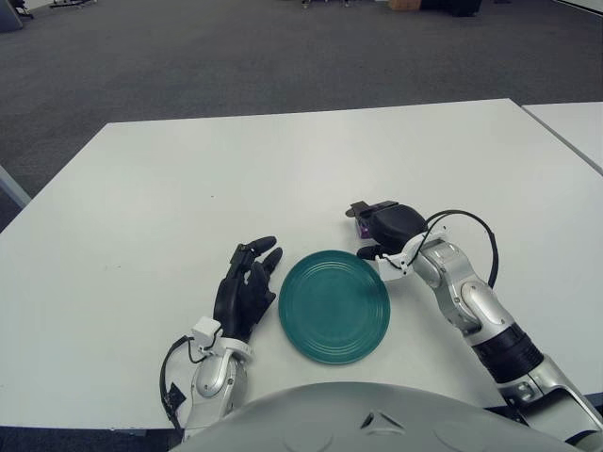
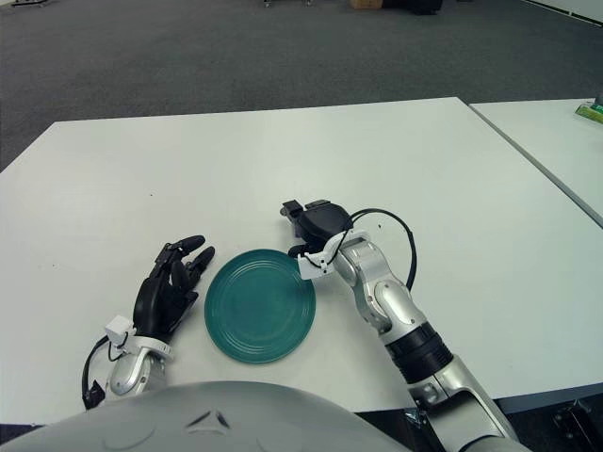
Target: Put the gum into the plate.
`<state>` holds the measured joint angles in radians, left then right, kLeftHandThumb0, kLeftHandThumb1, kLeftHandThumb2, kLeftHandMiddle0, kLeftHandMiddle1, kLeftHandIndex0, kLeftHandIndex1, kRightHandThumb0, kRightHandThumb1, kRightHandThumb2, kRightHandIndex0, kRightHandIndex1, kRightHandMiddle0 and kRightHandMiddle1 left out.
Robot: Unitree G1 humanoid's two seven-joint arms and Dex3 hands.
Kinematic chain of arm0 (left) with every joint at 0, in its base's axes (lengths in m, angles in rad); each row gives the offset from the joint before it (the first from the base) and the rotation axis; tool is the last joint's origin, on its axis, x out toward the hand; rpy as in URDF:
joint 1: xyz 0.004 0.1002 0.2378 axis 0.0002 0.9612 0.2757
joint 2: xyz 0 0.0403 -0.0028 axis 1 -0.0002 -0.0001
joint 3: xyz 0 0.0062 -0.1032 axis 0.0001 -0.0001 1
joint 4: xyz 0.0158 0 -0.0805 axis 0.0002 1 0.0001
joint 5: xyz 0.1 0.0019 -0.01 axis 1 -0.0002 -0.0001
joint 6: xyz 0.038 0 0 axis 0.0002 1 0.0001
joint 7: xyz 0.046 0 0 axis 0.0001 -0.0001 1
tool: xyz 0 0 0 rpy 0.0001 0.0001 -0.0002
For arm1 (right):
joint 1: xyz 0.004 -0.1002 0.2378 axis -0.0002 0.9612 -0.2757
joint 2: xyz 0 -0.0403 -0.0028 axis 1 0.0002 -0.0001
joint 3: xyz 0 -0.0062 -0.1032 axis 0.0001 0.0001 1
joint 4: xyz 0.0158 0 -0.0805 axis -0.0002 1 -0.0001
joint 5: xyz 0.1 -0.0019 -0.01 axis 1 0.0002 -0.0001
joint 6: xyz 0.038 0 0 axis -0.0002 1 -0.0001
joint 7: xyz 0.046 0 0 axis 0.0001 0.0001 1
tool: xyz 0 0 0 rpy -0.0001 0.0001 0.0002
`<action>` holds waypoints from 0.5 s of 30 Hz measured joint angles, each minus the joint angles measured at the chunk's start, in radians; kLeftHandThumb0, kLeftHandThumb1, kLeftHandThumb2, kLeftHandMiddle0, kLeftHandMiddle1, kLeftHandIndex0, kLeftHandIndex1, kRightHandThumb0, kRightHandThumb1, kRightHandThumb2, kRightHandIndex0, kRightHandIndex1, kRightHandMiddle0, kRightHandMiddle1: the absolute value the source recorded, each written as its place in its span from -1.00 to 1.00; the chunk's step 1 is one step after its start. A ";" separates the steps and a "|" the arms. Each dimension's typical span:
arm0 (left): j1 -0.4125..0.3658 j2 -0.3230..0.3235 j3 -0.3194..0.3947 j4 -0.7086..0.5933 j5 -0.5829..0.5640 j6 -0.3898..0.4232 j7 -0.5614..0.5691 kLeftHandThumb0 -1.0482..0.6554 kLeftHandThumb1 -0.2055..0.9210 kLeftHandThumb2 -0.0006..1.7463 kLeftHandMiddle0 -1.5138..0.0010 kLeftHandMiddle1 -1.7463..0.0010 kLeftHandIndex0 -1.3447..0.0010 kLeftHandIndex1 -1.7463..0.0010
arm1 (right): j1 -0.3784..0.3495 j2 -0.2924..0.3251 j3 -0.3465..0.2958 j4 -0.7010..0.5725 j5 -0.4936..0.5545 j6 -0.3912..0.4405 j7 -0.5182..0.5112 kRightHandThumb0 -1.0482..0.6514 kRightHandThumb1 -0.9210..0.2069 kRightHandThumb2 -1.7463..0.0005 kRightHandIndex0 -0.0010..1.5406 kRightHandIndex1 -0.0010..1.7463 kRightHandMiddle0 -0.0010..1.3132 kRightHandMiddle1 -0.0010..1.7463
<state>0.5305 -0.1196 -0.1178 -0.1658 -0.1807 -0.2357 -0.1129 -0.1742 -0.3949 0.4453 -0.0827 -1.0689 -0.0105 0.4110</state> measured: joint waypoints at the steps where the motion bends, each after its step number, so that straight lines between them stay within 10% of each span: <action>1: 0.000 0.000 0.000 0.000 -0.001 0.000 0.000 -0.82 1.00 -0.04 0.37 0.60 0.72 -0.16 | -0.010 -0.003 0.002 0.015 0.003 -0.004 0.000 -0.66 -1.00 0.56 -0.57 -0.99 -1.00 -0.40; 15: 0.000 0.004 -0.001 0.000 -0.012 -0.002 -0.005 -0.82 1.00 -0.04 0.38 0.61 0.74 -0.15 | -0.103 -0.038 0.020 0.154 0.058 -0.058 0.000 -0.68 -1.00 0.49 -0.54 -0.98 -1.00 -0.35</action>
<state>0.5303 -0.1159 -0.1183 -0.1656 -0.1931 -0.2374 -0.1178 -0.2767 -0.4330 0.4649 0.0708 -1.0111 -0.0689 0.4105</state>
